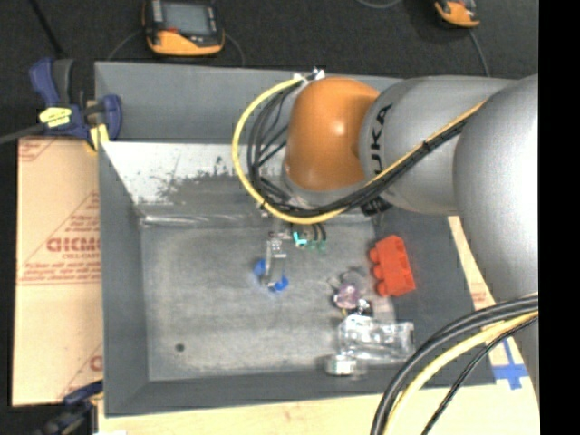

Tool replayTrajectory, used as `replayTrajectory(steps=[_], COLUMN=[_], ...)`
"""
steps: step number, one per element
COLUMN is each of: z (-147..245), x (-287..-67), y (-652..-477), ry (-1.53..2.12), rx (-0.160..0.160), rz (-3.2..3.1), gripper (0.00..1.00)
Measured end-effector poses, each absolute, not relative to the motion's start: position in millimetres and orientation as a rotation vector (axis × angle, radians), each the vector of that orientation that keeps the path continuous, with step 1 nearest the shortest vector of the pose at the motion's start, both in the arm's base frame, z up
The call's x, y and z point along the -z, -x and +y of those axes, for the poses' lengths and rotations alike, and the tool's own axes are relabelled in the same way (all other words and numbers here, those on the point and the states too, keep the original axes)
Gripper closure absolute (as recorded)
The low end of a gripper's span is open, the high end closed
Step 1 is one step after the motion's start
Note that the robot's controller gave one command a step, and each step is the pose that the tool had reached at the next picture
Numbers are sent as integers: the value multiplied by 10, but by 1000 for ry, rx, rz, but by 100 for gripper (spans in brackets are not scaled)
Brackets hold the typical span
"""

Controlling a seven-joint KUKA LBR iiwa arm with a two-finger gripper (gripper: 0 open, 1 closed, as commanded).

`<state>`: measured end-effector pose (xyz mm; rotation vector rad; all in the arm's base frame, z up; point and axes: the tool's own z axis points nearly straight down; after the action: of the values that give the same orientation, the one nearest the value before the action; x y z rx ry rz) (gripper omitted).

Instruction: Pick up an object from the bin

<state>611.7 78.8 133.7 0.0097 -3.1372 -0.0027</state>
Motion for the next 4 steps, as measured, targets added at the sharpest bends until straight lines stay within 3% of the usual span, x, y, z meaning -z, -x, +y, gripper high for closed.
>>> replayTrajectory(steps=[1,2,3,4], z=[460,455,403,482], x=[-693,-1027,-1002,-693], y=[-5988,-5916,-5778,-5611], ry=[430,436,587,709], rx=[0,4,1,2], rz=[-3112,-3118,-3085,-3059], gripper=[0,0,0,0])
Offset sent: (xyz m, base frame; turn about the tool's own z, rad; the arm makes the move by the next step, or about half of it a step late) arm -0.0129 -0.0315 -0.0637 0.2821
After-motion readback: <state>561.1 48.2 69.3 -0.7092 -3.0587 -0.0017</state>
